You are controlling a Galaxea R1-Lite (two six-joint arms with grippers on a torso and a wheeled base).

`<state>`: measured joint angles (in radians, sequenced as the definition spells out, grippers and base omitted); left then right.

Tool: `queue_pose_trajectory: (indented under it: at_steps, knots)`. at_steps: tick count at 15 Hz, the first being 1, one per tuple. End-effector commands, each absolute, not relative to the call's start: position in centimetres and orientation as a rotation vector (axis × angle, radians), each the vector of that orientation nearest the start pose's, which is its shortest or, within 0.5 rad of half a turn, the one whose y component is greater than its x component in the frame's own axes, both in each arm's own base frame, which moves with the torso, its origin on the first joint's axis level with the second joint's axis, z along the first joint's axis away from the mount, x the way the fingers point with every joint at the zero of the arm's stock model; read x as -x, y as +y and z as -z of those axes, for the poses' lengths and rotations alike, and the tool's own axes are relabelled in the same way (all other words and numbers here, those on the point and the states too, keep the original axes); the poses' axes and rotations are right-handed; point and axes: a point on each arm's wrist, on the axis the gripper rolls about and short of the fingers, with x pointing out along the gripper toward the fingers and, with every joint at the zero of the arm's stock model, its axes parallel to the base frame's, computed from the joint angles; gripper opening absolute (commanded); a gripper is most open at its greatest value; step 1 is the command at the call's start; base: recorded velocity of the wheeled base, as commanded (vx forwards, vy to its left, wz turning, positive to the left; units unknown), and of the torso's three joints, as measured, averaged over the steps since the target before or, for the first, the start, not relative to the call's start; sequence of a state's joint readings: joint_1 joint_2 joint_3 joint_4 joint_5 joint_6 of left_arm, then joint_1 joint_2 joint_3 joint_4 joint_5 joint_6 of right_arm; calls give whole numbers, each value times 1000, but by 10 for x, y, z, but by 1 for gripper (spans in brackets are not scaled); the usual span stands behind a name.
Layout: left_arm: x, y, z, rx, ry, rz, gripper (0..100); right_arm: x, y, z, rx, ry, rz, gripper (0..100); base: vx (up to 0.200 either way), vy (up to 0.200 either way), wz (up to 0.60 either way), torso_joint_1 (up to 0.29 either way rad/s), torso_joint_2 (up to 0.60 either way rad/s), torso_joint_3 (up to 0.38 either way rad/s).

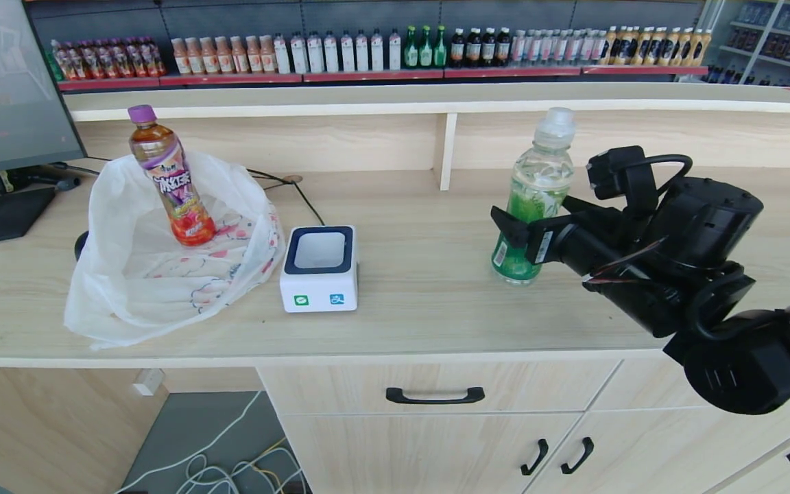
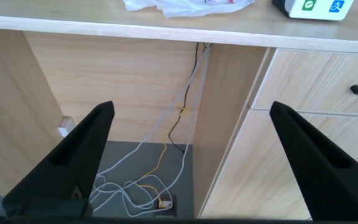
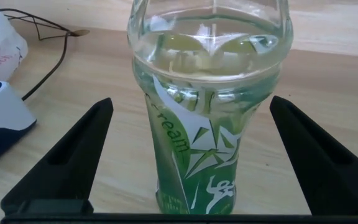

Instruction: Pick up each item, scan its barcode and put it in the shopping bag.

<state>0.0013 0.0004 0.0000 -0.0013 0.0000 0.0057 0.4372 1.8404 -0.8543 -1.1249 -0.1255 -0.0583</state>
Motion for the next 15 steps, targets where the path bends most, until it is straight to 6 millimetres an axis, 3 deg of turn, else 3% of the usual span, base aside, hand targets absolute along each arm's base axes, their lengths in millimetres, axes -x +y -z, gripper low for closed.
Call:
queue_pose_trajectory:
  at_steps: [1,15]
  knots:
    - [23,0,-76,-6,-2,-2,100,-317,145,-196,16,-141,-287,100,0,0,0,0,0,0]
    - [23,0,-76,-6,-2,-2,100,-334,149,-196,6,-157,-228,100,0,0,0,0,0,0]
